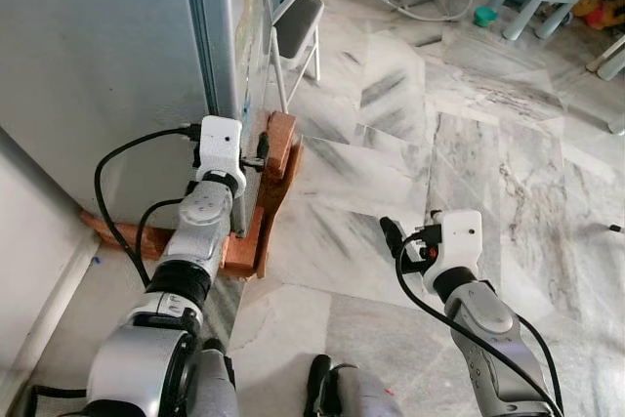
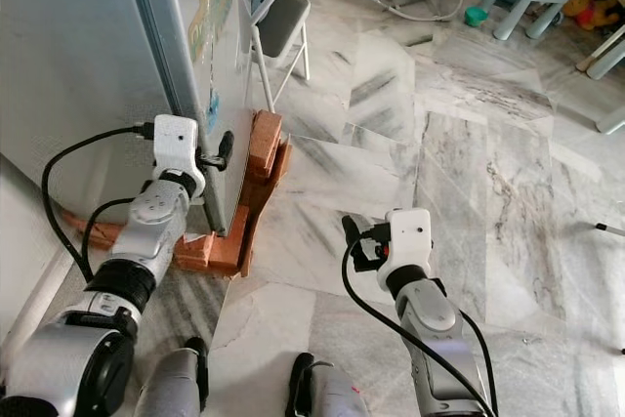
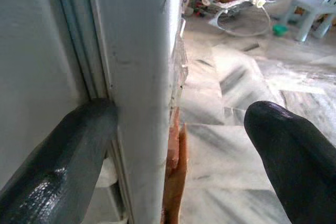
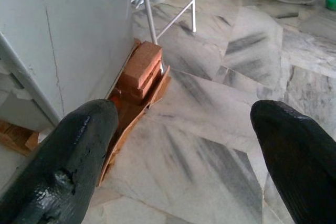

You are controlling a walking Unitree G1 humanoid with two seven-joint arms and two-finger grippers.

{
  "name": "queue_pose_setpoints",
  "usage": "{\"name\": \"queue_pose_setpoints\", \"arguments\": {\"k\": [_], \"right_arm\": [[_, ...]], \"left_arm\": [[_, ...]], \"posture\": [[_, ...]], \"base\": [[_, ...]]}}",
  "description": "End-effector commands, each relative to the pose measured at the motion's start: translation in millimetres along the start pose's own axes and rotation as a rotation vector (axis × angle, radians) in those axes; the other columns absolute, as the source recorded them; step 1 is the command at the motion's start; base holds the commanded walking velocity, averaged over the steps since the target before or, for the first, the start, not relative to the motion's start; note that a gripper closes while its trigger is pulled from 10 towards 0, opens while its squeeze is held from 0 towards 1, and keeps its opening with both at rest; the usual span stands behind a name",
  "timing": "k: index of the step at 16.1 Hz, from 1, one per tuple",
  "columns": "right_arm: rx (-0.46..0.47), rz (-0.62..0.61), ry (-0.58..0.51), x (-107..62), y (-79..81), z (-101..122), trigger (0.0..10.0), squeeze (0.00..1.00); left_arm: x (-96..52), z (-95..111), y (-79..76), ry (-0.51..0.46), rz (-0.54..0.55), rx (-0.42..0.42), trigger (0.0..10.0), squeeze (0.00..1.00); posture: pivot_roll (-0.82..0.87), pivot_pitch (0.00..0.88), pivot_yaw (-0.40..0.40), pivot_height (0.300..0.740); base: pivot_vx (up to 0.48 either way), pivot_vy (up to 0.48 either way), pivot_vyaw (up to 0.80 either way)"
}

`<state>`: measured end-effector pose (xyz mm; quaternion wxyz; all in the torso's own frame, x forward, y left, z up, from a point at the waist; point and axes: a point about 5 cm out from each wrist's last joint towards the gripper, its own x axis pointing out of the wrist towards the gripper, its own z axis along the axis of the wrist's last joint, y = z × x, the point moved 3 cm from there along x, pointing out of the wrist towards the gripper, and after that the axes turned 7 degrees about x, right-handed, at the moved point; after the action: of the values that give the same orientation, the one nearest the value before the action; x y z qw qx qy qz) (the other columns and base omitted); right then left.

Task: Restocking fridge

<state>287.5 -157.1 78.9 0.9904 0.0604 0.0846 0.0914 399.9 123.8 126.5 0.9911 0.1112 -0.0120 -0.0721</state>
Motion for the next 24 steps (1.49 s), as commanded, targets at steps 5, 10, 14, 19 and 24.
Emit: {"name": "queue_pose_setpoints", "arguments": {"k": [5,10,14,19,24], "right_arm": [[-0.008,-0.033,0.054,-12.1,-11.8,-17.3,10.0,0.00],[0.023,0.011,0.141,-20.6,-7.4,-35.3,10.0,0.00],[0.030,0.023,0.204,-25.7,-10.3,-45.8,10.0,0.00],[0.039,0.052,0.241,-24.5,-5.7,-51.6,10.0,0.00],[0.043,0.054,0.231,-21.8,-4.5,-50.9,10.0,0.00]], "left_arm": [[0.5,-1.0,-14.8,0.011,-0.052,0.022,10.0,0.00],[18.7,32.4,-5.8,-0.058,-0.026,0.030,10.0,0.00],[28.0,98.2,-59.0,-0.262,-0.213,0.060,10.0,0.00],[-61.1,160.9,-202.4,-0.548,-0.758,-0.132,10.0,0.00],[-20.5,114.9,-130.3,-0.388,-0.470,-0.028,10.0,0.00]], "posture": [[0.03,0.198,-0.116,0.740],[0.03,0.196,-0.115,0.740],[0.04,0.190,-0.121,0.740],[0.05,0.189,-0.119,0.740],[0.05,0.184,-0.114,0.740]], "base": [[0.000,0.000,0.00],[0.000,0.000,0.00],[0.000,0.000,0.00],[0.000,0.000,0.00],[0.000,0.000,0.00]]}}
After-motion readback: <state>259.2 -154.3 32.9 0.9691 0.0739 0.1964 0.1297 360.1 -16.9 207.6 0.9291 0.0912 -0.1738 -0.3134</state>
